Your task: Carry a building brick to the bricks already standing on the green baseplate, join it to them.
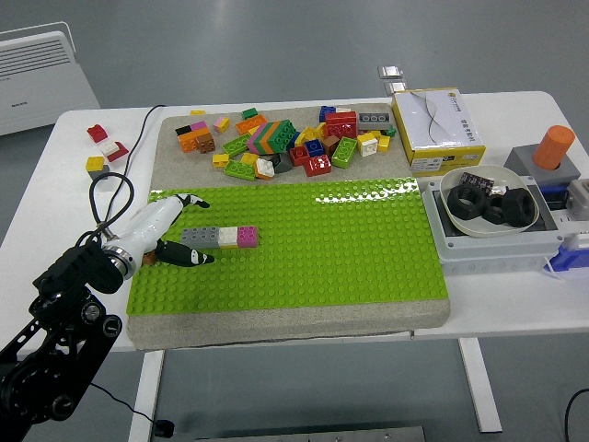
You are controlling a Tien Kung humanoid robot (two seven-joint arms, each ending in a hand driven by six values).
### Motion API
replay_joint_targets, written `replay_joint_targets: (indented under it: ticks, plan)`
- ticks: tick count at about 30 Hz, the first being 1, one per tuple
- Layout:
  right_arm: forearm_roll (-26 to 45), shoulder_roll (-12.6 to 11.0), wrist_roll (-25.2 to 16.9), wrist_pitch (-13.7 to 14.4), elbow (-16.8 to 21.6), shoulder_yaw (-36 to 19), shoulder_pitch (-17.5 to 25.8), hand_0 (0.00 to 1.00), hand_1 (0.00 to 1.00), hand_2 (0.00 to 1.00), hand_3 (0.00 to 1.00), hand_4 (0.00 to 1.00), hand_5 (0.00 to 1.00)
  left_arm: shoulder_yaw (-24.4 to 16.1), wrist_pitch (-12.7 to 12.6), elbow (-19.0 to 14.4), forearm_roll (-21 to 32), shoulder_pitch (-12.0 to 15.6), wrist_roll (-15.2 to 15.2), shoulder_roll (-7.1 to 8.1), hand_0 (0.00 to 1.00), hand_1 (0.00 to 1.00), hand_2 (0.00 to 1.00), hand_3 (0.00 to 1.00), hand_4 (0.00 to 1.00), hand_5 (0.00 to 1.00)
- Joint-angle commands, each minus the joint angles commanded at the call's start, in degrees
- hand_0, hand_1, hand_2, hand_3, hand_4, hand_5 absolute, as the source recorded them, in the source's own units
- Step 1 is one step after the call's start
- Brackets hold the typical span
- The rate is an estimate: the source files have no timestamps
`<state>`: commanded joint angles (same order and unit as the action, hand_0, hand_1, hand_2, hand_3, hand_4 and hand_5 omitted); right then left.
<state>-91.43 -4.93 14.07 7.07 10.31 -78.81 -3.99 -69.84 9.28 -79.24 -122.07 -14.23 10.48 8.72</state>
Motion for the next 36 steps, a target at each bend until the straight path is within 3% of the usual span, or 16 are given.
replay_joint_targets:
  ticks: [1, 6, 7, 17, 36]
  plan:
    - [-0.1, 0.0, 0.1, 0.0, 0.0, 0.0, 0.0, 0.678, 0.663, 0.762, 0.823, 0.893, 0.998, -0.3, -0.2, -0.9, 0.1, 0.6, 0.3, 0.03, 0.984, 0.957, 0.948, 0.702, 0.928, 0.709]
    - [-0.8, 0.1, 0.2, 0.0, 0.0, -0.5, 0.3, 0.678, 0.663, 0.762, 0.823, 0.893, 0.998, -0.6, -1.3, -1.5, 0.2, 1.7, 1.0, -0.18, 0.984, 0.957, 0.948, 0.702, 0.928, 0.709]
    - [-0.9, 0.1, 0.2, 0.0, 0.0, -0.5, 0.4, 0.679, 0.665, 0.762, 0.823, 0.895, 0.998, -0.6, -1.6, -1.3, 0.1, 1.8, 1.1, -0.3, 0.985, 0.958, 0.951, 0.711, 0.888, 0.877]
    - [-1.3, 0.1, 0.3, 0.0, 0.0, -0.8, 0.6, 0.679, 0.663, 0.761, 0.822, 0.896, 0.998, -0.7, -3.1, 1.2, -0.7, 2.4, 0.9, -0.9, 0.986, 0.958, 0.951, 0.71, 0.88, 0.913]
    - [-1.1, 0.0, 0.1, -0.1, 0.0, -0.7, 0.1, 0.679, 0.661, 0.759, 0.821, 0.895, 0.998, 0.0, -3.2, 1.7, -0.5, 3.1, 0.9, -1.24, 0.991, 0.956, 0.946, 0.699, 0.899, 0.866]
